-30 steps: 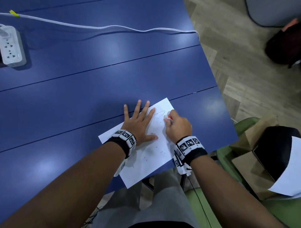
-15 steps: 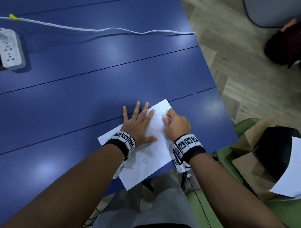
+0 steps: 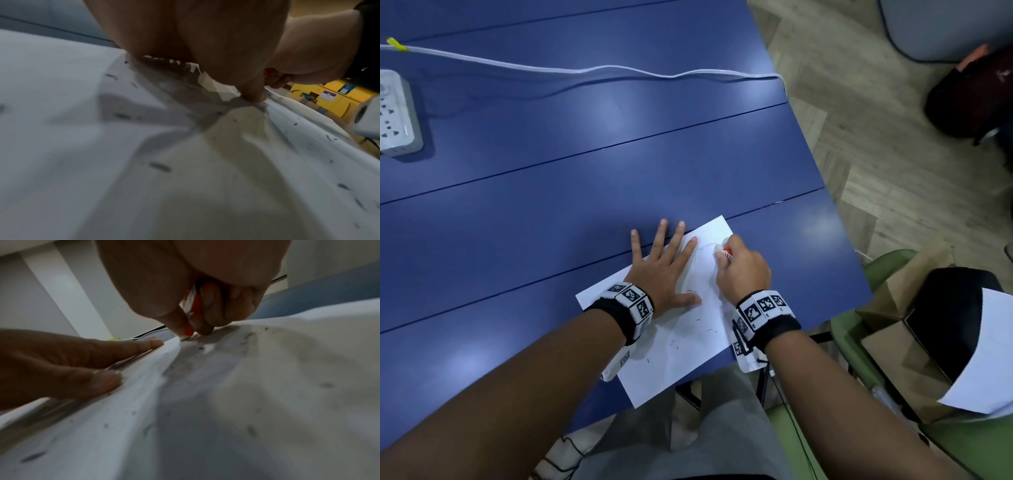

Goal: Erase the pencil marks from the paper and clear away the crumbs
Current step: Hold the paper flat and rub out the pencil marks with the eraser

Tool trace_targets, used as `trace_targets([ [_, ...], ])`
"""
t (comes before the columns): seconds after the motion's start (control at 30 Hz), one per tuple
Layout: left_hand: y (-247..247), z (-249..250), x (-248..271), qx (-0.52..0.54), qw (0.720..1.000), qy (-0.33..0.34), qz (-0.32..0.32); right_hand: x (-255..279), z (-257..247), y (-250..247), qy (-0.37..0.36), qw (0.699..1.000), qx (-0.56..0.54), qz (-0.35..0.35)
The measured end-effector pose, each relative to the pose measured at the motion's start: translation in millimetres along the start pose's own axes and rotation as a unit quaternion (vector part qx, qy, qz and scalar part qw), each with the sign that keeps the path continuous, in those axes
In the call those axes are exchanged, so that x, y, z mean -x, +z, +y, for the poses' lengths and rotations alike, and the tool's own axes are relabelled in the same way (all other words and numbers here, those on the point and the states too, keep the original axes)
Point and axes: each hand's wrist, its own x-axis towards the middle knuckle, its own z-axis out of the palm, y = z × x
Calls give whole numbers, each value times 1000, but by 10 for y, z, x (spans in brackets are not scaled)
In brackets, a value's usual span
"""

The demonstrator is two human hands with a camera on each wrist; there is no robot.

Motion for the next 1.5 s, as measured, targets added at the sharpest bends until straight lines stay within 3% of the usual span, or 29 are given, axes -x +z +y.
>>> trace_targets([
  [0.2,-47,58,-96,37,999,-29,20,27,-19,38,24,1000,-9,4],
  [0.4,-13,100,-137,20,998,-42,29,-9,-27,37,-54,997,33,-33],
  [0.57,-15,101,-139,20,998,-47,21,-144,-11,-40,-11,1000,13,-7],
  [0.73,-25,97,-152,17,998,-49,24,-87,-40,-36,-64,996,45,-37],
  [0.9,-13,91,-139,19,998,-50,20,-201,2,-92,-16,1000,9,0],
  [1.03,-29,96,-155,21,998,-47,18,-141,-7,-53,-47,998,31,-24],
  [1.3,-41,101,-147,28,998,-48,13,-230,12,-69,-4,1000,-6,28],
  [1.43,-44,110,-142,23,998,-50,15,-172,-71,-14,-65,997,20,-25],
  [1.5,-51,112,-140,25,998,-48,15,-210,-82,-29,-63,998,24,-17],
])
